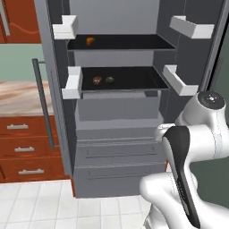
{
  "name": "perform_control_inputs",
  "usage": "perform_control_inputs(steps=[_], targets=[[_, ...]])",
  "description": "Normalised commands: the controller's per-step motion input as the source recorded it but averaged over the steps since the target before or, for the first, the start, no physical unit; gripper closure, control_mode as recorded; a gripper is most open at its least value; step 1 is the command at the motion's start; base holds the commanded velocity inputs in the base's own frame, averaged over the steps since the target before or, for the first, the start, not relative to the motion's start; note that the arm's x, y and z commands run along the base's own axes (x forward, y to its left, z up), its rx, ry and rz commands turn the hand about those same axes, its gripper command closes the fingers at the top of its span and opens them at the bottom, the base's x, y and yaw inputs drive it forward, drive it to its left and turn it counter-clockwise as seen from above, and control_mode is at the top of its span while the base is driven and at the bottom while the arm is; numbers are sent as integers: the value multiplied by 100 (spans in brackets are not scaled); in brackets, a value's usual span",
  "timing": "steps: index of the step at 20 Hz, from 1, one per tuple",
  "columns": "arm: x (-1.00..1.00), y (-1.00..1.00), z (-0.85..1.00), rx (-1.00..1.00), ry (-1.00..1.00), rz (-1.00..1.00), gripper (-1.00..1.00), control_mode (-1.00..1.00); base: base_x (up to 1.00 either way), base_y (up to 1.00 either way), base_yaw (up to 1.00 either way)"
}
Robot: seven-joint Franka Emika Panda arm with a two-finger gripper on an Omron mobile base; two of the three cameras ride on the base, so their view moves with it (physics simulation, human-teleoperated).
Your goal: Gather the squash and potato from the fridge and place them on a tray on the dining counter. Then gather the chicken drumstick and steak from the fridge and place them on the other tray.
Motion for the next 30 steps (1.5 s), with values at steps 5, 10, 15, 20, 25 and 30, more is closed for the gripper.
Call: perform_control_inputs(steps=[5,10,15,20,25,30], targets=[[0,0,0,0,0,0,-100,100,35,0,0],[0,0,0,0,0,0,-100,100,29,1,0],[0,0,0,0,0,0,-100,100,32,11,0],[0,0,0,0,0,0,-100,100,37,14,0],[0,0,0,0,0,0,-100,100,39,20,-2],[0,0,0,0,0,0,-100,100,30,25,-4]])
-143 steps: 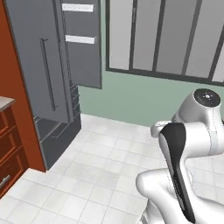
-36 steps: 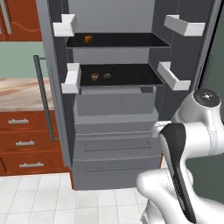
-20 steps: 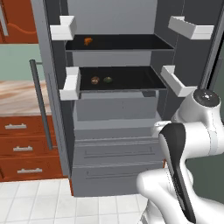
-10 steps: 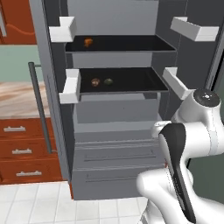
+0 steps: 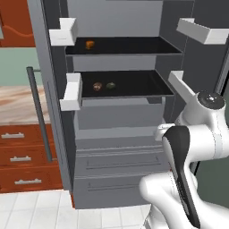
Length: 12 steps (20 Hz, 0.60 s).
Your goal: Gather the squash and potato from the fridge and place them on a tray on the dining counter. Then gather the chicken drumstick and steak from the fridge and place them on the other tray.
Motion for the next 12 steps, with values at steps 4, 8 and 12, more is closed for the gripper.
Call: perform_control_inputs(steps=[4,8,12], targets=[[0,0,0,0,0,0,-100,100,26,30,-6],[0,0,0,0,0,0,-100,100,33,38,-7],[0,0,0,0,0,0,-100,100,42,20,-1]])
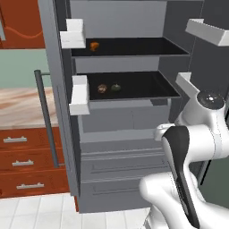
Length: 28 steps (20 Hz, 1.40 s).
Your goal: Gather the squash and potato from the fridge and place them on a tray on the dining counter. Then gather the chicken drumstick and steak from the fridge and place them on the other tray.
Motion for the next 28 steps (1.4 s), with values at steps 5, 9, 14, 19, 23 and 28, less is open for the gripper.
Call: perform_control_inputs(steps=[5,9,14,19,23,28], targets=[[0,0,0,0,0,0,-100,100,32,4,0],[0,0,0,0,0,0,-100,100,29,4,0],[0,0,0,0,0,0,-100,100,35,6,0],[0,0,0,0,0,0,-100,100,34,5,0],[0,0,0,0,0,0,-100,100,28,5,0],[0,0,0,0,0,0,-100,100,17,4,0]])
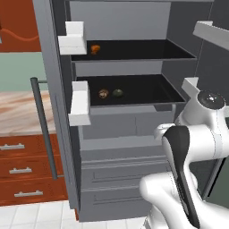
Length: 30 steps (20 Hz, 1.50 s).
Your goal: Gather the squash and potato from the fridge and place them on a tray on the dining counter. Then gather the chicken drumstick and steak from the fridge and place them on the other tray.
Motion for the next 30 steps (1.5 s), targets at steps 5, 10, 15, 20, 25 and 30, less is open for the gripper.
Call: perform_control_inputs(steps=[5,10,15,20,25,30], targets=[[0,0,0,0,0,0,-100,100,24,4,0],[1,0,2,0,-10,4,-100,-100,6,1,0],[0,0,34,8,-37,12,-100,-100,0,0,0],[2,0,51,7,-27,8,-100,-100,0,0,0],[2,5,50,0,-15,9,-100,-100,0,0,0],[11,29,51,-8,-14,6,-100,-100,0,0,0]])
